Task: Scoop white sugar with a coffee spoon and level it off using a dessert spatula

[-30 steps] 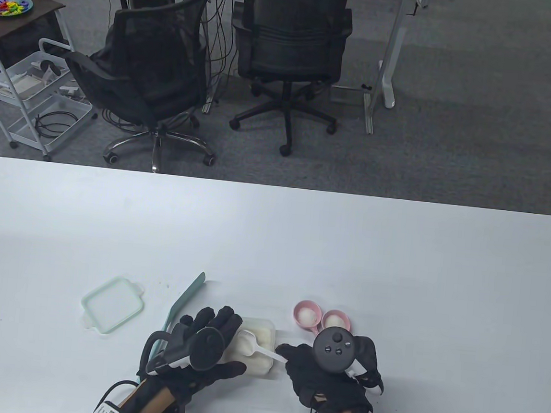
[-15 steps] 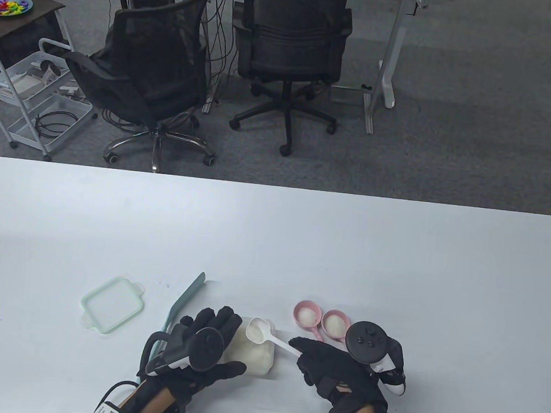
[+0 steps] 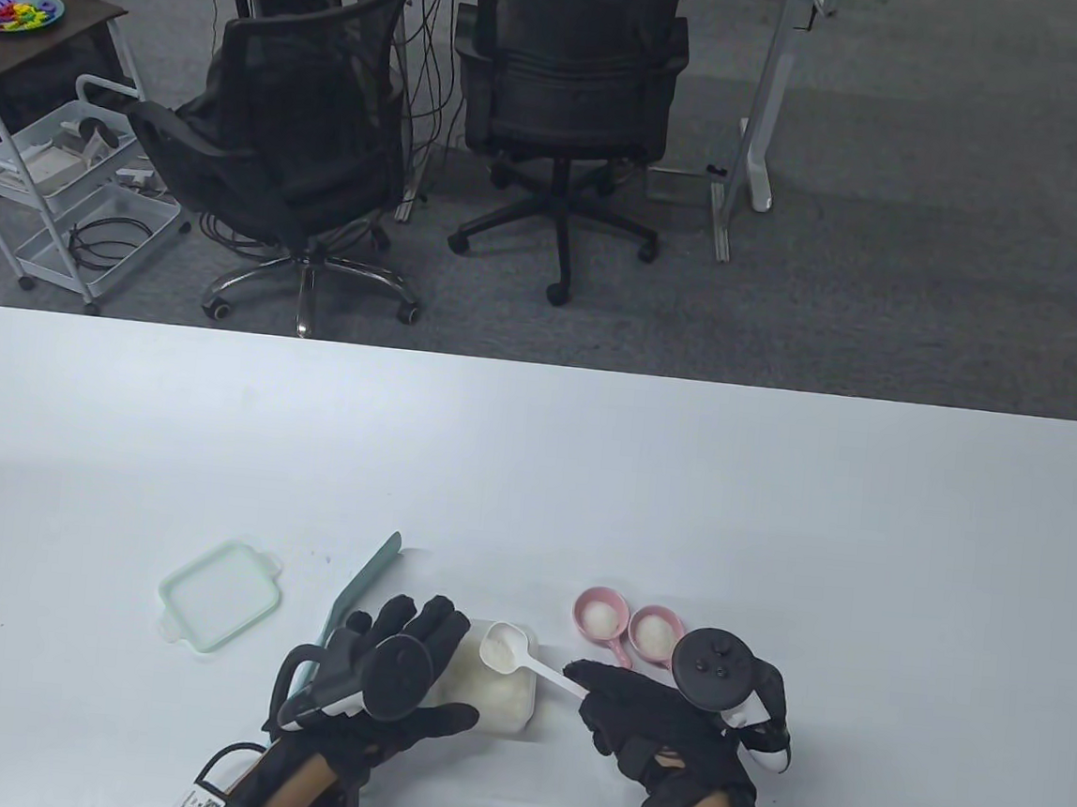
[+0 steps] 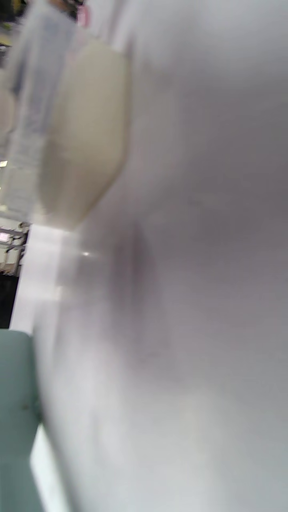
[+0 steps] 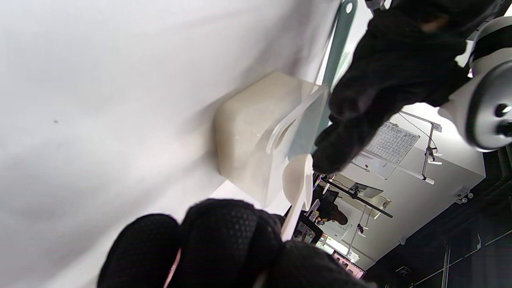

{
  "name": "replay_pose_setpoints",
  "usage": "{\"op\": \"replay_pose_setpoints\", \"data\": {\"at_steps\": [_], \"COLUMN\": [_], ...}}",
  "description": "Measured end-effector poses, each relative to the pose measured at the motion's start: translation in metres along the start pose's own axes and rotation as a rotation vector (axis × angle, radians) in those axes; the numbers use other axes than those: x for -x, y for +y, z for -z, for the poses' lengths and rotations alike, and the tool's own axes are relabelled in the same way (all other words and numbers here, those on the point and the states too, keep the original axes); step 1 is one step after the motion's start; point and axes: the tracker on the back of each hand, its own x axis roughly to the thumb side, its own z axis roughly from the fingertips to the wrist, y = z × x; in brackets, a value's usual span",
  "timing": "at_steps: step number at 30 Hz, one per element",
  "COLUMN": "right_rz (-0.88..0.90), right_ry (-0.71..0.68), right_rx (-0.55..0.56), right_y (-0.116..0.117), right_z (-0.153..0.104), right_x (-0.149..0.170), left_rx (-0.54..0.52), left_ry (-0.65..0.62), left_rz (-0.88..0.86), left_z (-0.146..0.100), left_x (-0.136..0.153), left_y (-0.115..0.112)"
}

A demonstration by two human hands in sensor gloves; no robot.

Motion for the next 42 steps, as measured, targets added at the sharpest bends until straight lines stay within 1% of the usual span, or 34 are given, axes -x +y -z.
{"op": "replay_pose_setpoints", "data": {"at_steps": [2, 4, 6, 8, 11, 12, 15, 17, 19, 24, 28, 31, 38, 42], "right_rz": [0.005, 0.007, 0.002, 0.000, 0.001, 0.001, 0.003, 0.004, 0.001, 0.000, -0.003, -0.011, -0.008, -0.006], "right_ry": [-0.003, -0.005, -0.007, -0.010, -0.011, -0.011, -0.010, -0.009, -0.009, -0.011, -0.009, -0.006, -0.010, -0.014], "right_rx": [0.001, 0.002, 0.003, 0.001, 0.001, 0.002, 0.004, 0.006, 0.005, 0.004, 0.003, 0.000, 0.000, 0.003], "right_y": [-0.001, 0.000, 0.000, 0.000, 0.000, 0.000, 0.000, 0.000, 0.000, 0.000, 0.000, 0.001, 0.000, 0.000], "right_z": [0.000, 0.000, 0.000, 0.000, 0.000, -0.001, -0.001, -0.001, -0.001, -0.001, -0.001, -0.001, -0.002, -0.002], "right_x": [0.000, 0.000, -0.001, -0.001, -0.001, -0.001, -0.001, -0.001, -0.001, -0.001, -0.001, -0.002, -0.002, -0.002], "left_rx": [-0.068, -0.116, -0.127, -0.133, -0.139, -0.121, -0.014, 0.025, 0.080, 0.143, 0.187, 0.202, 0.205, 0.180], "left_ry": [0.045, 0.081, 0.154, 0.224, 0.324, 0.355, 0.455, 0.503, 0.551, 0.640, 0.666, 0.646, 0.662, 0.665], "left_rz": [-0.041, -0.018, 0.044, 0.067, 0.049, 0.040, 0.033, 0.029, 0.063, 0.110, 0.123, 0.142, 0.220, 0.250], "left_z": [-0.005, -0.011, -0.019, -0.023, -0.026, -0.026, -0.023, -0.021, -0.017, -0.013, -0.010, -0.008, -0.003, -0.003], "left_x": [0.010, 0.018, 0.025, 0.029, 0.035, 0.037, 0.044, 0.049, 0.053, 0.063, 0.068, 0.068, 0.062, 0.060], "left_y": [0.014, 0.024, 0.035, 0.043, 0.050, 0.050, 0.044, 0.039, 0.033, 0.025, 0.019, 0.017, 0.009, 0.007]}}
